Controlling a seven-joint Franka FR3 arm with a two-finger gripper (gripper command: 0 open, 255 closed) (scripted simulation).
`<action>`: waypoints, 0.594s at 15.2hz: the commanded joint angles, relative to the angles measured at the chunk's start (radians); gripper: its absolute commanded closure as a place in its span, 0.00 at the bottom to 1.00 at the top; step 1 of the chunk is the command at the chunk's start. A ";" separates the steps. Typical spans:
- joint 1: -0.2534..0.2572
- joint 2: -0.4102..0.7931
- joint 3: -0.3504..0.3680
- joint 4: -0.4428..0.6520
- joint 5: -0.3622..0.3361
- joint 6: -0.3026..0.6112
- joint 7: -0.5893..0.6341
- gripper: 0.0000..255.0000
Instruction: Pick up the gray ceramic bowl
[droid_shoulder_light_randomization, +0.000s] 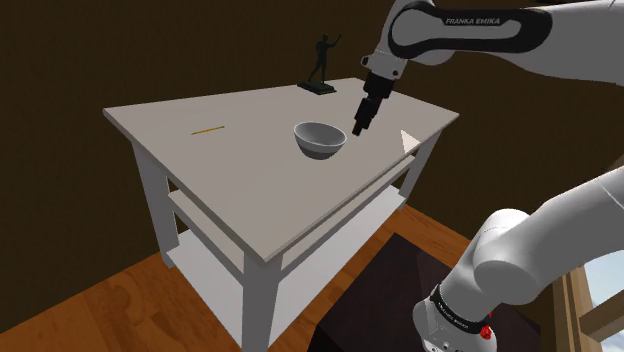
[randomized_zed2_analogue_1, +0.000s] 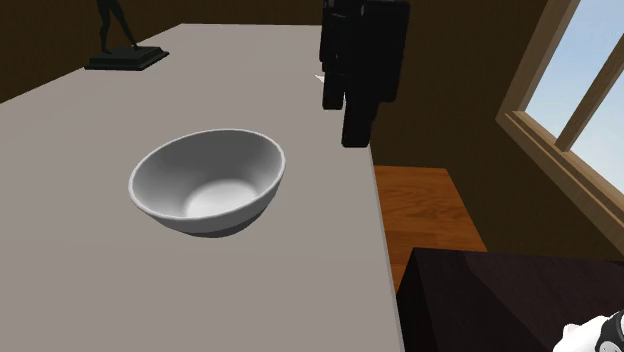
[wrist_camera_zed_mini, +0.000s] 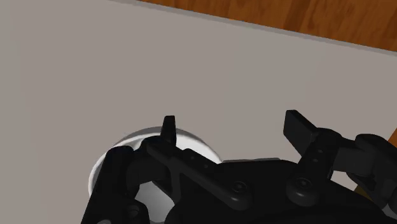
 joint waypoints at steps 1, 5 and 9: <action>0.003 0.090 -0.037 0.068 0.029 0.003 -0.056 0.00; -0.003 0.272 -0.099 0.228 0.106 -0.024 -0.170 0.00; -0.033 0.470 -0.140 0.419 0.200 -0.082 -0.277 0.00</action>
